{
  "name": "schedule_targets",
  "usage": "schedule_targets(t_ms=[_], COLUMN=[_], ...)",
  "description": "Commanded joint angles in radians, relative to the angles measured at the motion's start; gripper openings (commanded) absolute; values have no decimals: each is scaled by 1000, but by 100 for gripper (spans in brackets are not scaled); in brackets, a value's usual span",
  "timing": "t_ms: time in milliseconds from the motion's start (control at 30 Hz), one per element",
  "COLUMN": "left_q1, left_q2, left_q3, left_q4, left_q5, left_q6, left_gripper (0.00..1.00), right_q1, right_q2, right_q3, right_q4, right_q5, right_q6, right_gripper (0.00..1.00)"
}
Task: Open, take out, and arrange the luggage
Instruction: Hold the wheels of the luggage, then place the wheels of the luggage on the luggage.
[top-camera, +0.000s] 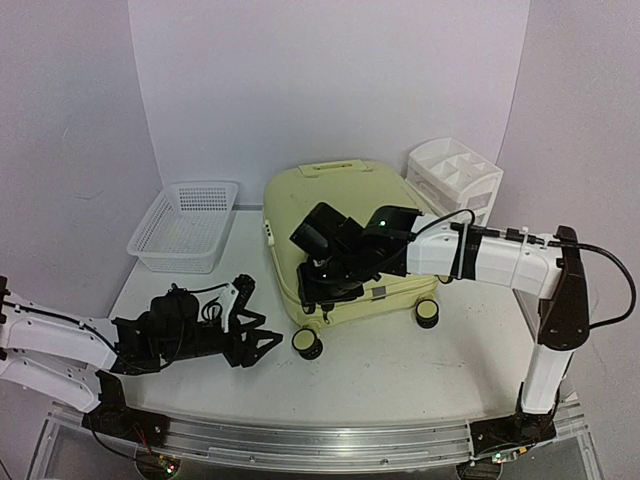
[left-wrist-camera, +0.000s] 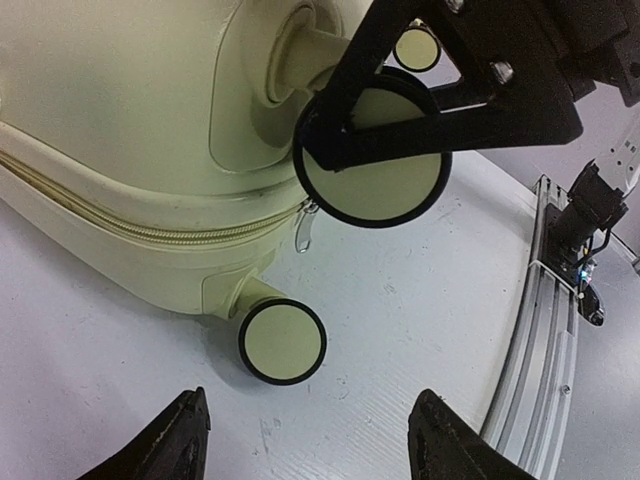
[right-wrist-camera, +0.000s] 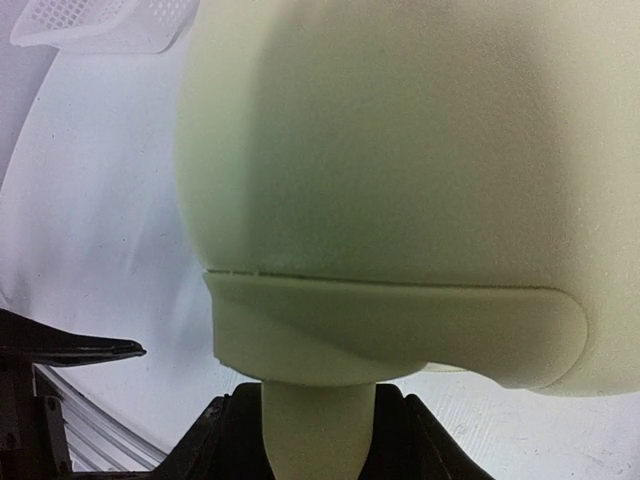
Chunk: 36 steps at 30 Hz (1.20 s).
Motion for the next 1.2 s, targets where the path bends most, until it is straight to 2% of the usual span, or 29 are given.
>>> schedule_targets(t_ms=[0,167,367,433,500,600,667,733,867,1067,1167], left_q1=[-20,-55,-91,-91,-90,-89,-90,-90,-83,-69,-38], left_q2=[25,75,151,143,134,126,128,123,84,-33,-83], left_q3=[-30,-42,-48,-56,-65,-73,-78,-83,-68,0,20], left_q4=[192,299,393,395,393,386,382,379,314,99,23], left_q5=[-81,-112,-174,-196,-214,-223,-215,-217,-224,-219,-176], left_q6=[-22,-46,-51,-52,-45,-61,-81,-100,-116,-107,-118], left_gripper=[66,56,54,54,54,55,55,56,59,62,55], right_q1=[11,12,11,11,10,10,10,10,10,10,10], right_q2=[-117,-50,9,19,16,-10,-43,-87,-181,-384,-462], right_q3=[93,213,297,294,267,204,130,68,-58,-347,-462], right_q4=[230,230,230,228,227,221,221,222,238,384,424], right_q5=[-4,-16,-16,-8,7,31,40,25,5,14,62], right_q6=[-117,-148,-133,-125,-121,-128,-131,-144,-188,-262,-289], right_gripper=[8,8,8,11,20,49,62,70,80,80,80])
